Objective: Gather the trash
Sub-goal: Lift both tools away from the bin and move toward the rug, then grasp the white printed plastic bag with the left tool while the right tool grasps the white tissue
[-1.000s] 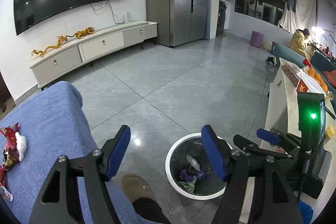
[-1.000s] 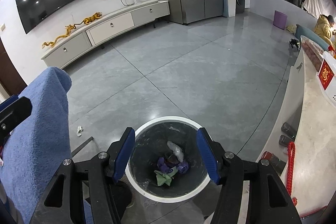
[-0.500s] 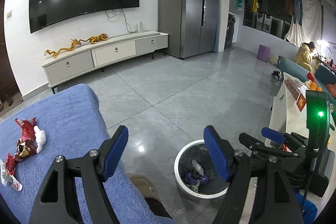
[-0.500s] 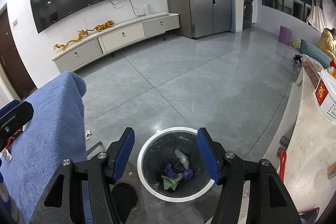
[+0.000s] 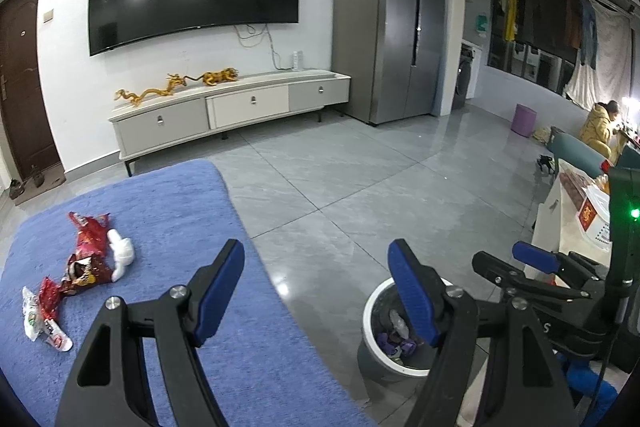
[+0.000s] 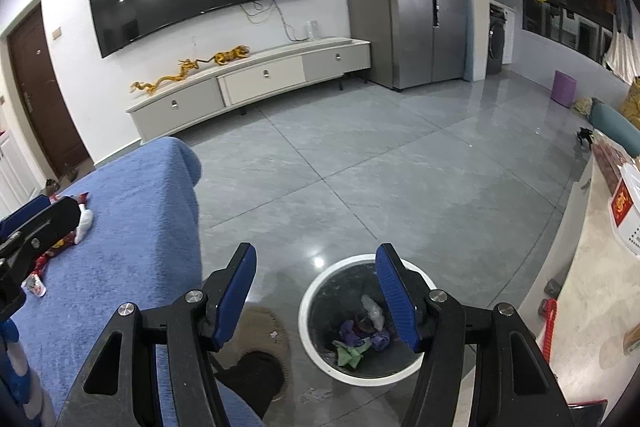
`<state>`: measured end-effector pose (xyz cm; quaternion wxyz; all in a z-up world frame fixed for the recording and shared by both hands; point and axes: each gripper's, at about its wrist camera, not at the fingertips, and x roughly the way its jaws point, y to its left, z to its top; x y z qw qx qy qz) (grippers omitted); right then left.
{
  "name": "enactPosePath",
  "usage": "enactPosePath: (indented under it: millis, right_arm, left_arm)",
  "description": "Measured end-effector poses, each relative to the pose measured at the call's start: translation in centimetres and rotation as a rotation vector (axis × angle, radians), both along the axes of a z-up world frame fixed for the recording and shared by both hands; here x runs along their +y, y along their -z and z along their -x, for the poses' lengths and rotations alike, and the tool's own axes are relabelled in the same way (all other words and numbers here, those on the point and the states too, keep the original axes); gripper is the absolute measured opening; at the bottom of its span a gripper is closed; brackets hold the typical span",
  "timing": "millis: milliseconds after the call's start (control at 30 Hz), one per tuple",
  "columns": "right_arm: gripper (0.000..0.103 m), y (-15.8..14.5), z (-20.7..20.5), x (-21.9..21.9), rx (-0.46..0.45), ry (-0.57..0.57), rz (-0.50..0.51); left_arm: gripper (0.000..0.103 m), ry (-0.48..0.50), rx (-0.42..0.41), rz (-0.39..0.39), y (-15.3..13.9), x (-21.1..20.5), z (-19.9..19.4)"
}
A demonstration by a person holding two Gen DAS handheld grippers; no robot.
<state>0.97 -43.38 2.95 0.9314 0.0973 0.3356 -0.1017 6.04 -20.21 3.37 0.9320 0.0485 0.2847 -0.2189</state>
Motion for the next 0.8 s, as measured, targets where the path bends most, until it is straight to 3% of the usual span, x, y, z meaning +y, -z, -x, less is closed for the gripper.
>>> enactPosePath:
  millis: [400,800]
  right_arm:
    - [0.060,-0.7,-2.8,6.1,-0.011,-0.126,0.007]
    - [0.060,-0.2,-7.6,15.0,0.014,-0.318,0.014]
  left_arm:
    - [0.073,-0.109,0.012,-0.006,1.3,7.8,-1.7]
    - [0.073,-0.342,0.042,-0.005,3.8,22.3,-4.1]
